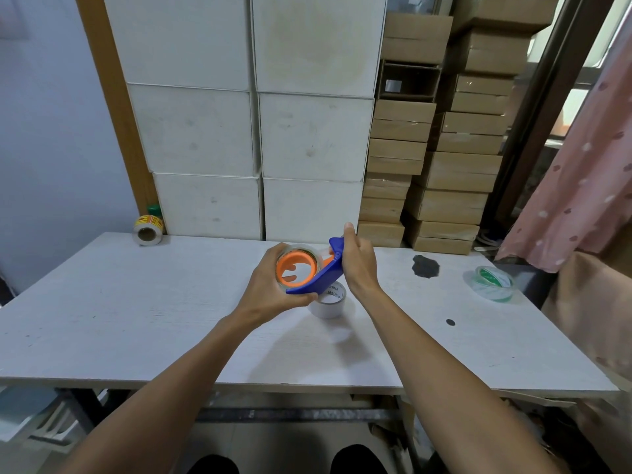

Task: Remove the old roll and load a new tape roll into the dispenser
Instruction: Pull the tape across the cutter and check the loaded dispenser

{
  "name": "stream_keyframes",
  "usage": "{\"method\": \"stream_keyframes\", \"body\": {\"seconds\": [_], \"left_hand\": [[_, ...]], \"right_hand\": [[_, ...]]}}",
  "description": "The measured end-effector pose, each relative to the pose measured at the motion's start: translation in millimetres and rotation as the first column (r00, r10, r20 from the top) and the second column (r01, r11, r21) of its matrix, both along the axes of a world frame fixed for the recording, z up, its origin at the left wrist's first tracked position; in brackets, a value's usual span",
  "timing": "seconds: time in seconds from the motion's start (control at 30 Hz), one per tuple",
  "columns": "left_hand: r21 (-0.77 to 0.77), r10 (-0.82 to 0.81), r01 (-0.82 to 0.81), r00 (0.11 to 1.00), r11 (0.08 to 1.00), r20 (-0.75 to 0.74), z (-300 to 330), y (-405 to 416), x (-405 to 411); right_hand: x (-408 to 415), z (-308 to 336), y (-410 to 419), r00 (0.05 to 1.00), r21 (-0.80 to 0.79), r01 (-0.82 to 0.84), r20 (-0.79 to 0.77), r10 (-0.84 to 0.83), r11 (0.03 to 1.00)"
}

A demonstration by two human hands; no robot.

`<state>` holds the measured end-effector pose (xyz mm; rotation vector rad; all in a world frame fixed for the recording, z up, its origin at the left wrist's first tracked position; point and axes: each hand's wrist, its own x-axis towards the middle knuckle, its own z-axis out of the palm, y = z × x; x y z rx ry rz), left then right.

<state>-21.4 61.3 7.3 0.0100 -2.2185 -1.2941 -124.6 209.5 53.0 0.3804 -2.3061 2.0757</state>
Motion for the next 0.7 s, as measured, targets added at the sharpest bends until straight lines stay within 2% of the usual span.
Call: {"method": "stream_keyframes", "body": {"seconds": [0.23, 0.7], "left_hand": [[0.01, -0.039, 0.038, 0.999, 0.999, 0.024, 11, -4, 1], [-0.01, -0.029, 0.029, 0.999, 1.0, 0.038, 19, -5, 7]], "right_hand": [[-1, -6, -2, 1.0, -0.11, 0.001, 0.004, -0.001, 0.994], [-3, -7, -7, 0.995, -0.124, -0.024, 0.094, 0.035, 0.992]]}}
